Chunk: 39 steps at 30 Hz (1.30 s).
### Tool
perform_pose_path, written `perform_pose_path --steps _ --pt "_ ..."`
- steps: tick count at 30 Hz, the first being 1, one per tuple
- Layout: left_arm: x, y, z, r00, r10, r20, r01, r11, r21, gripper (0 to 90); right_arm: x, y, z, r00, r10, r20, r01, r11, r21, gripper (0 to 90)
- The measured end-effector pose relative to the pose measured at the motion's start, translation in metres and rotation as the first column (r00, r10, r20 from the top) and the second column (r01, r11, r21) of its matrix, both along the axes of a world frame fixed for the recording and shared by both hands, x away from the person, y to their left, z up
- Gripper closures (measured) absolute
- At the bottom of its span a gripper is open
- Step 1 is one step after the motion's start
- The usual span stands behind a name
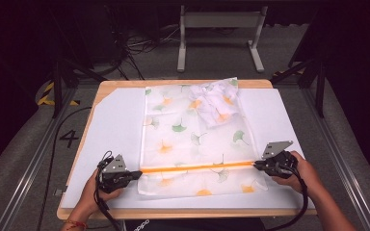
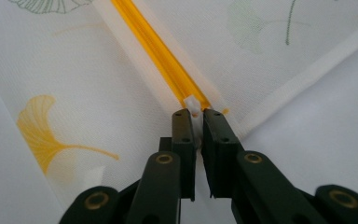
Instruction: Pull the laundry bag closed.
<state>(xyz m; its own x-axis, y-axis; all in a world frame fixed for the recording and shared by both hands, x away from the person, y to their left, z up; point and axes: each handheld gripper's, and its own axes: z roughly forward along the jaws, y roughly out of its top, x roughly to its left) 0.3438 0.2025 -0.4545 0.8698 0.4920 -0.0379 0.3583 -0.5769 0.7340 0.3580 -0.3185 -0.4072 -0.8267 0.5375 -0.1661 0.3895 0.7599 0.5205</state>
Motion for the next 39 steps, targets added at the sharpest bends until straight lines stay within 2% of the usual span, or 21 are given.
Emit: perform_pose_path --steps 2,7,11,13,14,17,18,20,21,23,25,27,29,31,33,36,39 --pt "-0.001 0.001 0.002 1.0000 0.004 0.006 -0.004 1.0000 0.006 90.0 -0.001 -0.001 0.001 1.0000 0.008 -0.001 -0.008 1.000 0.005 83.4" --pt "-0.002 0.004 0.006 0.9997 0.010 0.022 -0.010 0.9999 -0.009 90.0 -0.002 -0.002 0.003 0.9998 -0.003 0.020 0.003 1.000 0.018 82.6" --pt "-0.005 0.009 0.012 0.9988 0.017 0.046 -0.015 0.9992 -0.036 90.0 -0.004 -0.006 0.007 0.9995 -0.019 0.027 0.017 0.999 0.049 78.9" --pt "-0.006 0.011 0.013 0.9978 0.029 0.060 -0.027 0.9990 -0.037 90.0 -0.005 -0.008 0.009 0.9994 -0.011 0.034 0.008 0.998 0.070 76.8" --pt "-0.007 0.012 0.014 0.9975 0.035 0.062 -0.032 0.9987 -0.038 86.1 -0.006 -0.008 0.011 0.9989 -0.018 0.044 0.014 0.997 0.075 75.1" --pt "-0.007 0.014 0.015 0.9966 0.039 0.073 -0.035 0.9982 -0.047 85.9 -0.007 -0.009 0.012 0.9983 -0.025 0.053 0.021 0.996 0.083 73.3" --pt "-0.008 0.017 0.017 0.9946 0.051 0.091 -0.047 0.9979 -0.044 85.5 -0.009 -0.010 0.012 0.9959 -0.034 0.083 0.027 0.996 0.086 68.2" --pt "-0.008 0.019 0.018 0.9935 0.061 0.096 -0.056 0.9972 -0.050 83.6 -0.009 -0.010 0.012 0.9951 -0.039 0.091 0.031 0.996 0.086 68.0" --pt "-0.008 0.020 0.018 0.9927 0.069 0.100 -0.064 0.9966 -0.053 80.3 -0.011 -0.012 0.012 0.9935 -0.039 0.107 0.028 0.994 0.104 61.5" --pt "-0.009 0.025 0.019 0.9891 0.092 0.115 -0.086 0.9947 -0.057 77.9 -0.012 -0.014 0.012 0.9913 -0.045 0.124 0.032 0.994 0.106 59.9" --pt "-0.009 0.029 0.020 0.9869 0.103 0.124 -0.096 0.9934 -0.064 73.5 -0.014 -0.017 0.012 0.9870 -0.063 0.148 0.045 0.992 0.120 53.7" --pt "-0.010 0.033 0.020 0.9817 0.130 0.139 -0.123 0.9904 -0.064 69.4 -0.015 -0.023 0.013 0.9823 -0.085 0.166 0.060 0.987 0.151 52.4" --pt "-0.011 0.038 0.021 0.9780 0.140 0.154 -0.131 0.9891 -0.067 64.7 -0.019 -0.030 0.013 0.9731 -0.111 0.202 0.074 0.981 0.179 46.8" --pt "-0.011 0.041 0.021 0.9730 0.160 0.166 -0.151 0.9861 -0.070 60.3 -0.021 -0.035 0.014 0.9677 -0.133 0.214 0.088 0.974 0.210 45.6" --pt "-0.011 0.045 0.021 0.9664 0.186 0.177 -0.176 0.9817 -0.072 53.6 -0.023 -0.041 0.014 0.9657 -0.145 0.215 0.093 0.968 0.235 39.8" --pt "-0.012 0.050 0.019 0.9617 0.207 0.180 -0.194 0.9771 -0.086 46.5 -0.026 -0.048 0.010 0.9585 -0.169 0.230 0.112 0.964 0.240 37.1" --pt "-0.012 0.055 0.017 0.9550 0.235 0.181 -0.220 0.9707 -0.097 36.4 -0.028 -0.054 0.003 0.9517 -0.198 0.235 0.134 0.956 0.260 31.1"
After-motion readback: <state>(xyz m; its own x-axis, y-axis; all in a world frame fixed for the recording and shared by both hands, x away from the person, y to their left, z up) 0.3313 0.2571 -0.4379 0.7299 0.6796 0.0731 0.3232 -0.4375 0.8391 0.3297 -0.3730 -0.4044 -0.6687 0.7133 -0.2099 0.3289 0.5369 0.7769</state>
